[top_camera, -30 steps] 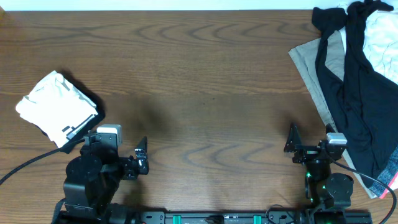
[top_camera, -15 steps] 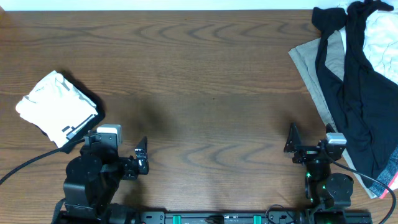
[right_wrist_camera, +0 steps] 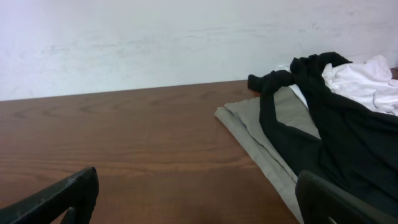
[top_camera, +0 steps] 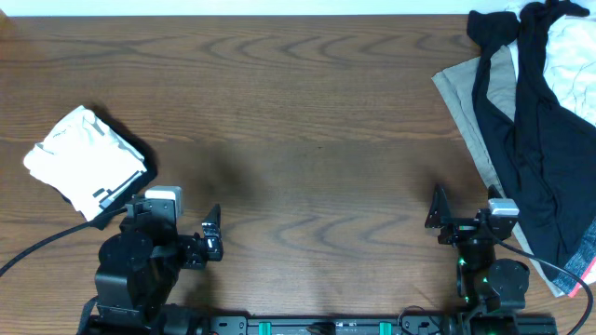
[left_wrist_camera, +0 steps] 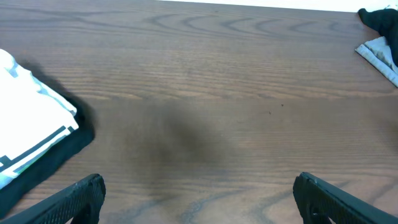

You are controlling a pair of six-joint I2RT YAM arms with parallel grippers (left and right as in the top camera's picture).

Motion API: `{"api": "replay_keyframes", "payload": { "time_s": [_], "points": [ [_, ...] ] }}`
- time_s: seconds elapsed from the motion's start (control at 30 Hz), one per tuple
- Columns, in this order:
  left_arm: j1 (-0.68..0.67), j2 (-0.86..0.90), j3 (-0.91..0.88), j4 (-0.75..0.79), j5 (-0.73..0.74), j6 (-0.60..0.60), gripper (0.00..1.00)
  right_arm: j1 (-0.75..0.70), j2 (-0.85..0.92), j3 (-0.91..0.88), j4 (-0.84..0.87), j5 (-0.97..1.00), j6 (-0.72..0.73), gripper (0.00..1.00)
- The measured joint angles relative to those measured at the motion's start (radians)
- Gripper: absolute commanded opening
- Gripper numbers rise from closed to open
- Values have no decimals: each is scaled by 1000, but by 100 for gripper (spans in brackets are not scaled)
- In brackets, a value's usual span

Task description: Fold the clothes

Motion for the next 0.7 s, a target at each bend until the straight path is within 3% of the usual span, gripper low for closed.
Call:
{"api": "replay_keyframes", "payload": {
  "time_s": [0.23, 0.53, 0.7],
  "points": [
    [0, -10, -1, 0, 0, 0, 98, 0, 0, 0, 0, 0, 0, 99],
    [0, -159, -109, -4, -50, 7, 98, 0, 0, 0, 0, 0, 0, 99],
    [0, -272, -291, 193, -68, 8, 98, 0, 0, 0, 1, -3, 0, 99]
  ]
}}
